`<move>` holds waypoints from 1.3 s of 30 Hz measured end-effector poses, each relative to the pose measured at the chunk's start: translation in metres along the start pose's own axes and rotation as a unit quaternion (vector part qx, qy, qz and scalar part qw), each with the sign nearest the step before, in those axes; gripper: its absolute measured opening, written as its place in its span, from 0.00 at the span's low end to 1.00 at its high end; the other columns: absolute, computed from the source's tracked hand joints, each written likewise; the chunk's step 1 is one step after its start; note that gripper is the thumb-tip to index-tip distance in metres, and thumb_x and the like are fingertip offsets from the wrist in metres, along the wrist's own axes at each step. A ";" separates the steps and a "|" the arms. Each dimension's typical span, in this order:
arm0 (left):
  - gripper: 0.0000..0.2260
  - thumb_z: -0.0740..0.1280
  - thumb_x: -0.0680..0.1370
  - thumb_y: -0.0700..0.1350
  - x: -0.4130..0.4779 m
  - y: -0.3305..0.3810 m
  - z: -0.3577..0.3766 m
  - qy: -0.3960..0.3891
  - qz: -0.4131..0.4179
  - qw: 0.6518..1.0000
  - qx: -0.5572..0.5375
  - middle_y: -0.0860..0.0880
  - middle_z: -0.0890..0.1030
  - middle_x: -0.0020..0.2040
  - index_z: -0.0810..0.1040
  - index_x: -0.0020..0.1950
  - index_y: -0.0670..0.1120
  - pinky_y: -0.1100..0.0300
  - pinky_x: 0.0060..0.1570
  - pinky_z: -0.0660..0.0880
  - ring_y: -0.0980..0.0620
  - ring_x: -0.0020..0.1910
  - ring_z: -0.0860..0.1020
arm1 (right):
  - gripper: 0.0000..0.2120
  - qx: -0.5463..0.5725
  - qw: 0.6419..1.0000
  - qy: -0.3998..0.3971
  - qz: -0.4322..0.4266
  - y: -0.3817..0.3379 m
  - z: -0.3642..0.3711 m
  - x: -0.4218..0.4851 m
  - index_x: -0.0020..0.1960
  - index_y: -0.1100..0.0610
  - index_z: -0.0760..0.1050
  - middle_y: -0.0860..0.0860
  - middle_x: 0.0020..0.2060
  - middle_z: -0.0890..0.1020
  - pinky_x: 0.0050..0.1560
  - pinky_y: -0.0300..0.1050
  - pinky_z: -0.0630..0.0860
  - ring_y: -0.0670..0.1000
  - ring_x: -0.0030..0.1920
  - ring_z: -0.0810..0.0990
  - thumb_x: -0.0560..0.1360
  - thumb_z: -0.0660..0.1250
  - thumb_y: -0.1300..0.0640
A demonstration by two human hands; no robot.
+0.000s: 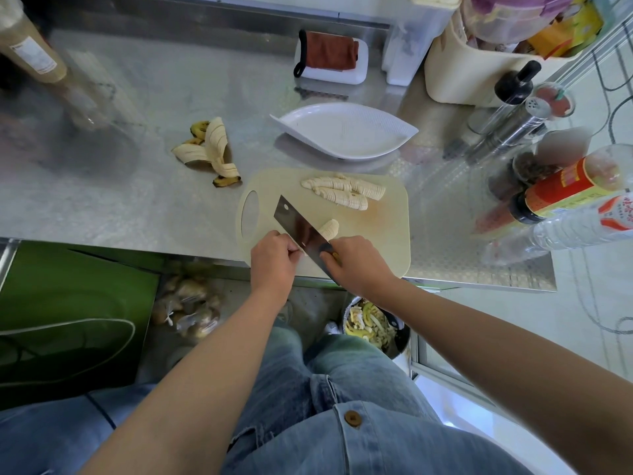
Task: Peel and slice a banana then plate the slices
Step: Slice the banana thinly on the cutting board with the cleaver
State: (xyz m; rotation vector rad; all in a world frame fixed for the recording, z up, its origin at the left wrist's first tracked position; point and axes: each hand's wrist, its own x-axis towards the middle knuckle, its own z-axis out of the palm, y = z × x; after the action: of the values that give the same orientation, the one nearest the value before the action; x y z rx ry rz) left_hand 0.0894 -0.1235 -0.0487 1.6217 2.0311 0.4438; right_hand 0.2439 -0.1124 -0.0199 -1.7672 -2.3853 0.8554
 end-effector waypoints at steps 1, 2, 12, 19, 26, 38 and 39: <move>0.04 0.73 0.73 0.43 0.000 0.000 0.000 -0.001 0.001 1.000 0.001 0.47 0.79 0.42 0.82 0.42 0.43 0.62 0.40 0.67 0.49 0.40 0.76 | 0.14 -0.001 1.000 -0.005 0.002 -0.001 0.000 -0.001 0.39 0.63 0.74 0.55 0.31 0.73 0.33 0.45 0.63 0.56 0.32 0.71 0.78 0.59 0.54; 0.03 0.73 0.73 0.43 0.000 0.000 0.000 -0.002 0.001 1.000 0.001 0.47 0.79 0.42 0.82 0.42 0.43 0.61 0.40 0.67 0.49 0.40 0.76 | 0.14 -0.002 1.000 -0.012 0.003 -0.002 -0.001 -0.003 0.38 0.62 0.72 0.55 0.31 0.72 0.33 0.45 0.63 0.56 0.32 0.71 0.78 0.59 0.55; 0.04 0.73 0.73 0.42 -0.001 0.000 -0.001 0.002 0.000 1.000 -0.004 0.47 0.78 0.42 0.81 0.41 0.43 0.64 0.40 0.66 0.51 0.39 0.75 | 0.14 0.008 1.000 0.021 -0.009 0.002 -0.001 -0.001 0.42 0.63 0.76 0.57 0.33 0.78 0.34 0.48 0.70 0.58 0.35 0.75 0.77 0.59 0.54; 0.04 0.73 0.73 0.43 0.001 0.000 -0.001 -0.005 -0.003 1.000 0.005 0.46 0.78 0.43 0.81 0.42 0.43 0.62 0.40 0.65 0.50 0.40 0.75 | 0.14 0.005 1.000 0.015 -0.014 0.001 0.001 0.001 0.44 0.63 0.77 0.59 0.35 0.80 0.36 0.49 0.72 0.59 0.36 0.76 0.77 0.59 0.54; 0.04 0.72 0.74 0.43 0.001 0.001 -0.002 -0.008 -0.010 1.000 0.005 0.47 0.78 0.43 0.81 0.42 0.44 0.63 0.40 0.64 0.52 0.39 0.72 | 0.14 0.000 1.000 -0.015 -0.004 -0.002 -0.002 -0.001 0.39 0.62 0.73 0.56 0.31 0.74 0.33 0.46 0.65 0.57 0.33 0.73 0.78 0.59 0.55; 0.04 0.72 0.74 0.43 0.001 -0.001 -0.001 -0.005 0.000 1.000 0.013 0.47 0.78 0.42 0.81 0.41 0.43 0.62 0.40 0.67 0.49 0.40 0.76 | 0.14 0.009 1.000 0.008 -0.020 0.001 -0.004 -0.003 0.37 0.62 0.72 0.52 0.28 0.70 0.34 0.45 0.62 0.55 0.31 0.70 0.78 0.59 0.55; 0.04 0.72 0.74 0.43 0.001 0.000 -0.001 -0.005 0.000 1.000 0.013 0.47 0.78 0.42 0.81 0.41 0.43 0.62 0.40 0.66 0.49 0.40 0.75 | 0.14 0.007 1.000 0.008 -0.020 0.001 -0.004 -0.003 0.37 0.62 0.72 0.53 0.29 0.71 0.34 0.45 0.62 0.55 0.31 0.70 0.78 0.59 0.55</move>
State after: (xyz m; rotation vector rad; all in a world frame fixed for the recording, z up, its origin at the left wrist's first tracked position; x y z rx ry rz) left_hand 0.0886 -0.1223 -0.0486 1.6356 2.0387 0.4102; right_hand 0.2474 -0.1128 -0.0163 -1.7075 -2.3900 0.8474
